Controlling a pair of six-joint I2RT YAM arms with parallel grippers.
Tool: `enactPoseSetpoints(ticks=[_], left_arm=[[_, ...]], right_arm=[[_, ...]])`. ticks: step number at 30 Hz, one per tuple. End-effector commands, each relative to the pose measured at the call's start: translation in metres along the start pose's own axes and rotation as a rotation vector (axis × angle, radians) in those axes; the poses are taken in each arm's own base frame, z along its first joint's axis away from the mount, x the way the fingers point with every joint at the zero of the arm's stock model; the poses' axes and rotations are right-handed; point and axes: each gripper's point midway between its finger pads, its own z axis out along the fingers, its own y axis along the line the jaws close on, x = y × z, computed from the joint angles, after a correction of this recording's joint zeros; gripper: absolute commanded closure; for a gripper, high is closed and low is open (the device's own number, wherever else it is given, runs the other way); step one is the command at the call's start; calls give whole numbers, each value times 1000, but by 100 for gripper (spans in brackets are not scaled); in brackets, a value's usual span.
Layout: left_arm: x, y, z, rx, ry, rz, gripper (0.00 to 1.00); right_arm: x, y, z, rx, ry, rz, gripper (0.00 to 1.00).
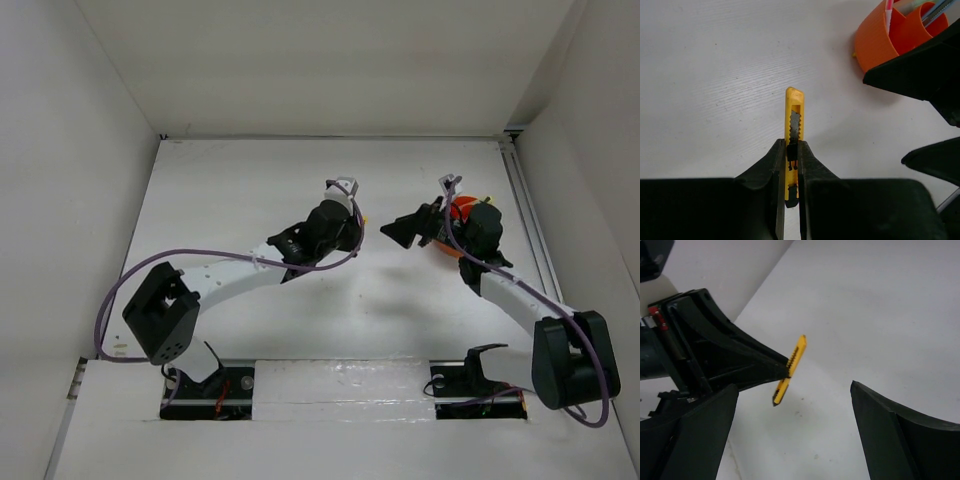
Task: Sort the stationery into containers
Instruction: Pick up the stationery from the center of the board.
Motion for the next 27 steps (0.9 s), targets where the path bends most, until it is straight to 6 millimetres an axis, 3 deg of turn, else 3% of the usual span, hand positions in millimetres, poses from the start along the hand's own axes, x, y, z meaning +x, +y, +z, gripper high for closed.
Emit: enactPoseSetpoints(ticks=[1, 7, 12, 19, 25, 27], left_arm=[[-26, -20, -16, 104, -87, 14, 100], [-36, -28, -28, 152, -118, 17, 100], [-37, -32, -34, 184, -125, 16, 100], [-35, -36, -37, 208, -122, 17, 100], [-37, -38, -37, 221, -125, 17, 100], [-33, -36, -36, 216, -117, 18, 100]], right_arm=[[-17, 46, 7, -190, -53, -70, 0], [-12, 56, 17, -234, -66, -54, 0], [-5, 48, 29, -217, -58, -24, 0], [-11, 55, 45, -274, -85, -3, 4], [-14, 64, 52, -329, -111, 1, 22], [-18, 71, 54, -355, -122, 3, 24]])
